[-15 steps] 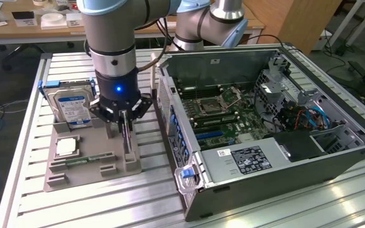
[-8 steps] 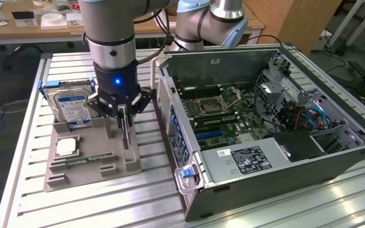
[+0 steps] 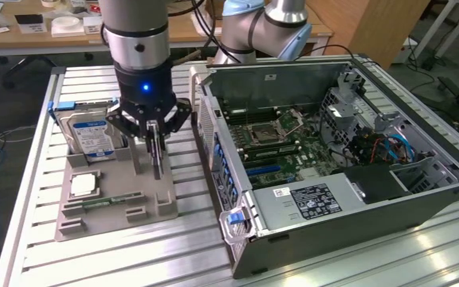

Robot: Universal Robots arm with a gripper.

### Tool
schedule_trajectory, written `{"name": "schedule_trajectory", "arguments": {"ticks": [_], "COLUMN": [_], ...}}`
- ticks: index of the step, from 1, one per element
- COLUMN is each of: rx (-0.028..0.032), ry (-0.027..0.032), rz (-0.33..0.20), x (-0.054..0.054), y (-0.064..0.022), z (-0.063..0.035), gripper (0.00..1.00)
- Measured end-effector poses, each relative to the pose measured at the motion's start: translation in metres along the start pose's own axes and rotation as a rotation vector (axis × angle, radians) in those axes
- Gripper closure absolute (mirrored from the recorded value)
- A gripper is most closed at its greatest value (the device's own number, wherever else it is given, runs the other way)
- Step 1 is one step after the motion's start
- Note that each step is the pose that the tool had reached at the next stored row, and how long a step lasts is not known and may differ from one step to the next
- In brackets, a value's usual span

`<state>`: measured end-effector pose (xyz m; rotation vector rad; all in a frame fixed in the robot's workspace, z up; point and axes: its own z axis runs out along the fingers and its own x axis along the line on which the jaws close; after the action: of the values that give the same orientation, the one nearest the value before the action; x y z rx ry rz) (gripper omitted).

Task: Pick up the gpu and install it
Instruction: 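Pick up the gpu and move the gpu toward the slot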

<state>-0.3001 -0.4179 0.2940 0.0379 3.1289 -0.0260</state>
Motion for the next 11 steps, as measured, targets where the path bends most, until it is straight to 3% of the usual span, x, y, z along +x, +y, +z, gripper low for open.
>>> {"name": "schedule_trajectory", "arguments": {"ticks": [11], "rx": [-0.0001], "ry": [-0.0001], "rz": [0.0], "x": [0.0], "y": [-0.0006], "z": [-0.0349], "gripper": [0.72]}}
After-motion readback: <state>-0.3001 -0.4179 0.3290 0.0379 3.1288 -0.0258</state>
